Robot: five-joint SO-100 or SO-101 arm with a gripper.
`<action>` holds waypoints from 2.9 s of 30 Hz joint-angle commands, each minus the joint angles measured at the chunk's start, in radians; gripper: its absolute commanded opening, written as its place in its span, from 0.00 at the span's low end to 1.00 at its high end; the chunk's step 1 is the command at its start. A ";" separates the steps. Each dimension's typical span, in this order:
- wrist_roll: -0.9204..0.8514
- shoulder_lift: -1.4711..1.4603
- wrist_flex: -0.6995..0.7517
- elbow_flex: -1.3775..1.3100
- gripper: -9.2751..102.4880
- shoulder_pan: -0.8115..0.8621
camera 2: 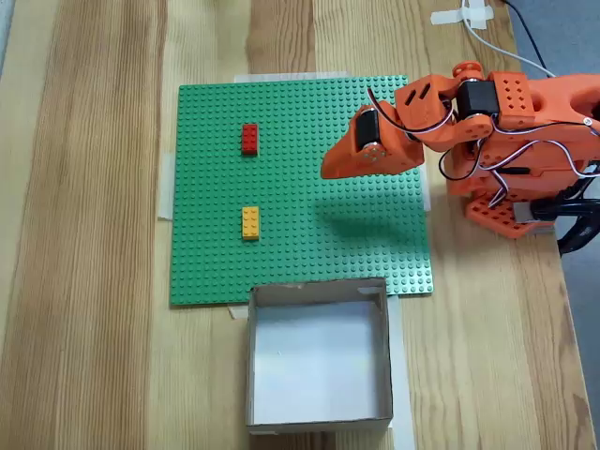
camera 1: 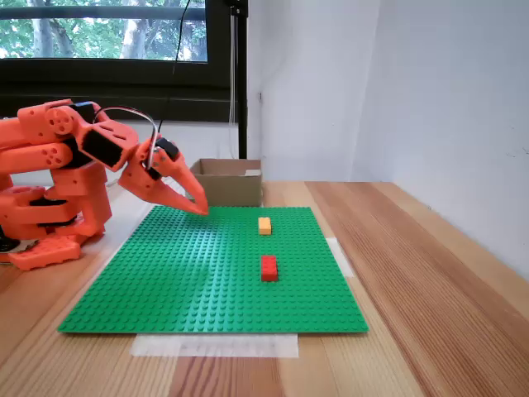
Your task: Pick the yellow lego block and put it in the box.
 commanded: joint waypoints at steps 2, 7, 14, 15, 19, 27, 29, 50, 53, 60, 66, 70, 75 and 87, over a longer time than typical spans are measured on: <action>-0.006 0.006 0.002 0.005 0.08 -0.003; -0.006 0.006 0.002 0.005 0.08 -0.003; -0.006 0.006 0.002 0.005 0.08 -0.003; -0.006 0.006 0.002 0.005 0.08 -0.003; -0.006 0.006 0.002 0.005 0.08 -0.003; -0.006 0.006 0.002 0.005 0.08 -0.003; -0.006 0.006 0.002 0.005 0.08 -0.003; -0.006 0.006 0.002 0.005 0.08 -0.003; -0.006 0.006 0.002 0.005 0.08 -0.003; -0.006 0.006 0.002 0.005 0.08 -0.003; -0.006 0.006 0.002 0.005 0.08 -0.003; 0.005 0.006 0.002 0.005 0.08 0.006; 0.005 0.006 0.002 0.005 0.08 0.006; -0.005 -0.011 0.028 -0.015 0.08 -0.002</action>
